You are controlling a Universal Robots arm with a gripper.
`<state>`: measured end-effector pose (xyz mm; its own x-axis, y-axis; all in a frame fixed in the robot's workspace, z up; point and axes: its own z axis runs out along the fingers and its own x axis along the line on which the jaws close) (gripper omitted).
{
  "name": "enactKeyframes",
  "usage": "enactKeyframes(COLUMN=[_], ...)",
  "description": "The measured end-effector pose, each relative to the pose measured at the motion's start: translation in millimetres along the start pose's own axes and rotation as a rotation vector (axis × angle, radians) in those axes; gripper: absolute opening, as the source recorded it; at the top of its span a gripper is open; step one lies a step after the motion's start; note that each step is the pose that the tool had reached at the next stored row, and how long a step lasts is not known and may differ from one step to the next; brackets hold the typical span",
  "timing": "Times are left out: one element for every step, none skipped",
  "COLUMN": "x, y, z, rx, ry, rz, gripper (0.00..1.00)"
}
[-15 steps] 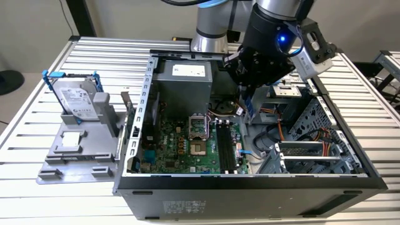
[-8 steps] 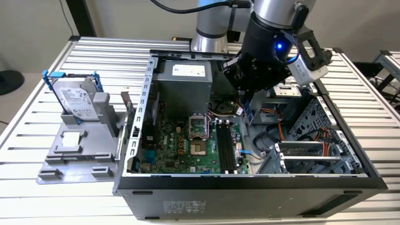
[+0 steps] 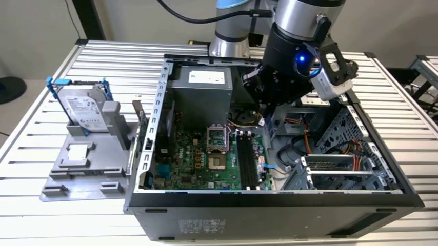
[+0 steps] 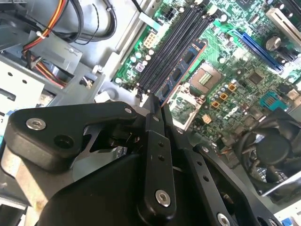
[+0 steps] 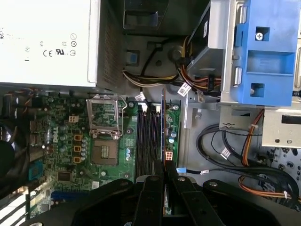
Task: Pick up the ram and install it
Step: 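Insert the ram into the slot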
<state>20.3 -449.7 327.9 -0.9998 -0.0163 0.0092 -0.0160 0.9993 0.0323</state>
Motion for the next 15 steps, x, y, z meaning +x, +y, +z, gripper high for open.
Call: enactKeyframes(x=[0.0, -0.1, -0.1, -0.1, 0.0, 0.0, -0.1, -0.1, -0.2, -0.1, -0.1, -0.1, -0.1, -0.1, -0.1], y=[0.0, -0.1, -0.1, -0.1, -0.1, -0.1, -0.2, -0.2, -0.3, -0.3, -0.3, -0.3, -0.3, -0.3, -0.3], z=[1.3, 2.5, 3.8, 5.1, 6.2, 7.6, 9.2, 11.0, 12.4, 12.4, 12.5, 12.5, 12.7, 13.4, 15.1], rx=[-0.0001, -0.0001, -0.0001, -0.0001, -0.0001, -0.0001, 0.0000, -0.0002, -0.0002, 0.0000, 0.0002, 0.0003, -0.0001, -0.0005, -0.0005], ry=[-0.0012, -0.0023, -0.0033, -0.0040, -0.0052, -0.0075, -0.0091, -0.0094, -0.0098, -0.0098, -0.0097, -0.0097, -0.0098, -0.0099, -0.0099], rz=[0.016, 0.031, 0.047, 0.059, 0.064, 0.065, 0.065, 0.065, 0.065, 0.066, 0.066, 0.066, 0.066, 0.066, 0.066], gripper=[0.00, 0.00, 0.00, 0.00, 0.00, 0.00, 0.00, 0.00, 0.00, 0.00, 0.00, 0.00, 0.00, 0.00, 0.00])
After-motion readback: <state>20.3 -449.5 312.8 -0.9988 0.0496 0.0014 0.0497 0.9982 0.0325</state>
